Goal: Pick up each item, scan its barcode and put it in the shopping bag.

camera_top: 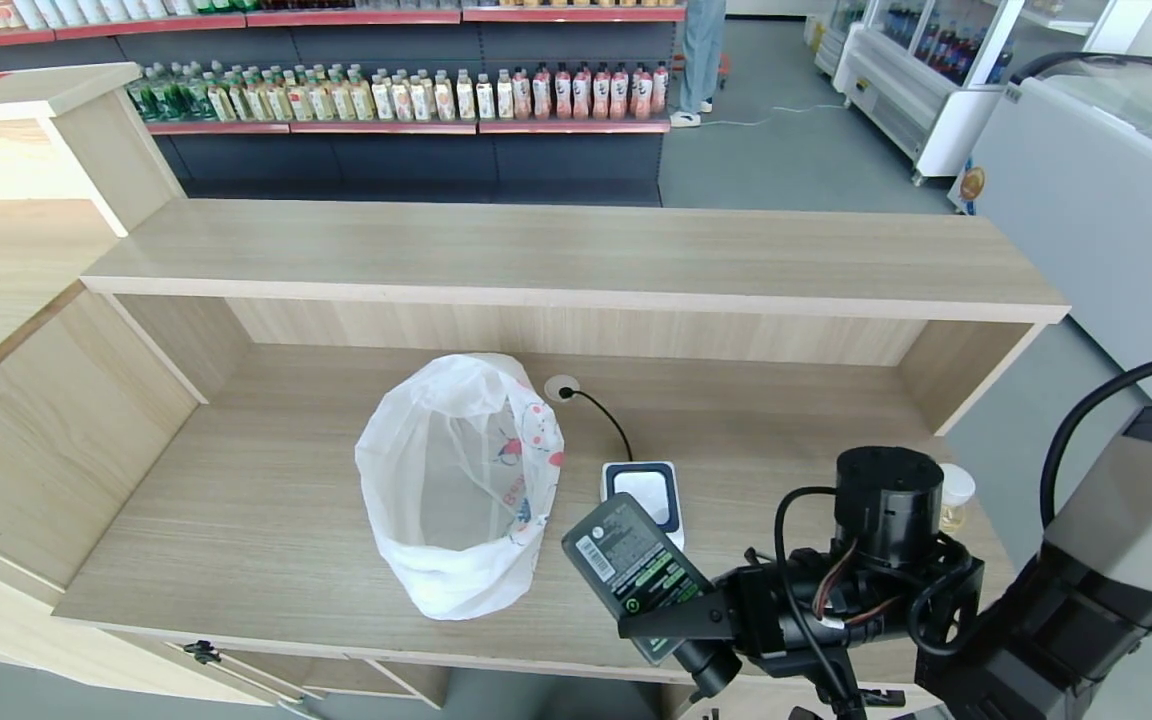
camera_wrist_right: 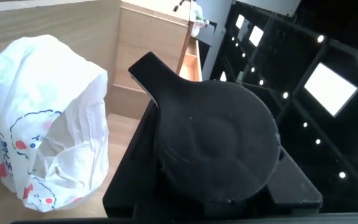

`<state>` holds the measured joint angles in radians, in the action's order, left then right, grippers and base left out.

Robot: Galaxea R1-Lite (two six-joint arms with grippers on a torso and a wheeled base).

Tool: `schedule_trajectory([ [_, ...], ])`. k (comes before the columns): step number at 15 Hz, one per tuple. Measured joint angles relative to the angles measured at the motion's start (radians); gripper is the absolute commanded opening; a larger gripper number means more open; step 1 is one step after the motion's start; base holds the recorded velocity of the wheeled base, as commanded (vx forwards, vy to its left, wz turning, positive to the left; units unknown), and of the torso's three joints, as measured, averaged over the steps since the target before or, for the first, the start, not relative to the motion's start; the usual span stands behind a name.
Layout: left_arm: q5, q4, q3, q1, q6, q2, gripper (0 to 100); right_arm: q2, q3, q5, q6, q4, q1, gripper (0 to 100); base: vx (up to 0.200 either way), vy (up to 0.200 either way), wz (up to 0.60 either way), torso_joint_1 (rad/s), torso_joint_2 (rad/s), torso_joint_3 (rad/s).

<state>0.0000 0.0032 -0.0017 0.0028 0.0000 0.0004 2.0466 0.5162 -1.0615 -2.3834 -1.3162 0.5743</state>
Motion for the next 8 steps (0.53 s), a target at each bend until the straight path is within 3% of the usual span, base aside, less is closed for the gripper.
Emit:
schedule_trajectory([
  [8, 0.0, 0.0, 0.0, 0.0, 0.0, 0.0, 100, 0.013, 0.001, 0.0, 0.001, 0.0, 0.005, 0, 0.0, 0.0, 0.0, 0.0, 0.0, 0.0],
])
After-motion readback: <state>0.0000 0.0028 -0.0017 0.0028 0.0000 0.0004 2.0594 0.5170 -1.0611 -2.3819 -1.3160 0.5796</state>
